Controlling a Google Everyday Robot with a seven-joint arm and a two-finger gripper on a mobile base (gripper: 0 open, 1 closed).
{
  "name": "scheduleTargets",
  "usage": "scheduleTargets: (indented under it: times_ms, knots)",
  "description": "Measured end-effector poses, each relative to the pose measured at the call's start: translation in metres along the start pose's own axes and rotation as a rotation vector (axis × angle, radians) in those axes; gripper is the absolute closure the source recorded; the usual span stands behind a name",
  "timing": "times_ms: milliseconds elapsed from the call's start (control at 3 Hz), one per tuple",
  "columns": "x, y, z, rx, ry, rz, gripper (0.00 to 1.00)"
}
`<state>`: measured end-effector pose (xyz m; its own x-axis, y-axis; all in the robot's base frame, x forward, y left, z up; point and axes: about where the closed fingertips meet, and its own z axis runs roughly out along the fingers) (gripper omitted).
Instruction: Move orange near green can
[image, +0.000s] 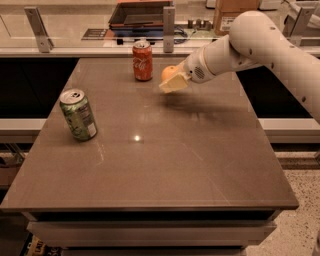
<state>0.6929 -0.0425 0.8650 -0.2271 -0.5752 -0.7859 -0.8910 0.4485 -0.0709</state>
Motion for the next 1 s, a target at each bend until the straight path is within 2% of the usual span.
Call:
scheduleTargets:
  times_ms: [333,1000]
  knots:
    - [-0.012,0.022,-0.002,0.004,-0.006,-0.025,1.0]
    - [-0.018,0.075,0.003,0.083,0.025,-0.026,1.0]
